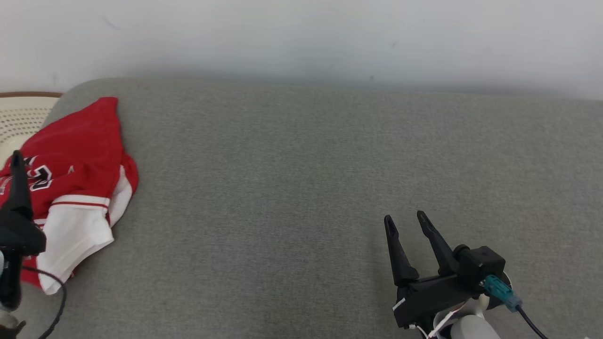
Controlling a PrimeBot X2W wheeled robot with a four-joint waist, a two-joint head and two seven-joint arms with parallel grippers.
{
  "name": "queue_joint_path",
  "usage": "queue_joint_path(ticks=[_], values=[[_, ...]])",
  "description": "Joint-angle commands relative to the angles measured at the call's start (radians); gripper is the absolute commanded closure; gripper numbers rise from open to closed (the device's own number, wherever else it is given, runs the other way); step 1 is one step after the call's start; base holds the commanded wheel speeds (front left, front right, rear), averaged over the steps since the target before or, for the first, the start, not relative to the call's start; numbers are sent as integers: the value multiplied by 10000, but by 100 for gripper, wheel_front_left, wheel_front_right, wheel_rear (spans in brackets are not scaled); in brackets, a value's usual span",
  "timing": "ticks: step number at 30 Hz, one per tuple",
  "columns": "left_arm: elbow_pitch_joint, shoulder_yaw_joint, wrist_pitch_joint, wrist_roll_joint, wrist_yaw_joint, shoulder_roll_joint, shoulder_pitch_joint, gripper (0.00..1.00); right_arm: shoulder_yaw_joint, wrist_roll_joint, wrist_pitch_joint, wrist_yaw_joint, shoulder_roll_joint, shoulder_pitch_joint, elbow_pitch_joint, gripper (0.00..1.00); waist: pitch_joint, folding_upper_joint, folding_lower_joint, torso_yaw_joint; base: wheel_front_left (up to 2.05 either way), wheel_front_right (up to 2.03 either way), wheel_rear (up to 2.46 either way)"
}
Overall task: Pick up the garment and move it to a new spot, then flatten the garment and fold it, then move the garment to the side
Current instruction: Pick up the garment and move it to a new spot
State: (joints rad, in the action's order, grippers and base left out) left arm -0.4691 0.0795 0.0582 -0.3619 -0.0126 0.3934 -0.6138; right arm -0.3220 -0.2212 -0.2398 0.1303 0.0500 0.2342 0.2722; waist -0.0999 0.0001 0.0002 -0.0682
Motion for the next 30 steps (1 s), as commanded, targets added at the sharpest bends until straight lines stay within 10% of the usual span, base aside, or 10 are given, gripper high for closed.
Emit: queue_joint_path(ticks=[1, 26, 27, 30], values=[[-335, 24, -64, -73, -86, 124, -204, 0, -55, -52, -89, 8, 7, 122, 20, 0, -699, -1, -2, 928, 0, 0, 0], [-5580, -420, -1635, -1, -160, 1301, -1793, 0, -119, -13, -254, 8, 7, 780, 294, 0, -1653, -1, -2, 2365, 0, 0, 0], [-5638, -443, -1545, 8, -170, 1282, -1839, 100, -100, 12, -256, 8, 7, 774, 302, 0, -1638, -1, -2, 2345, 0, 0, 0], [-5830, -579, -1287, 112, -197, 1257, -1912, 100, -55, 86, -261, 8, 7, 775, 353, 0, -1553, -1, -2, 2251, 0, 0, 0]])
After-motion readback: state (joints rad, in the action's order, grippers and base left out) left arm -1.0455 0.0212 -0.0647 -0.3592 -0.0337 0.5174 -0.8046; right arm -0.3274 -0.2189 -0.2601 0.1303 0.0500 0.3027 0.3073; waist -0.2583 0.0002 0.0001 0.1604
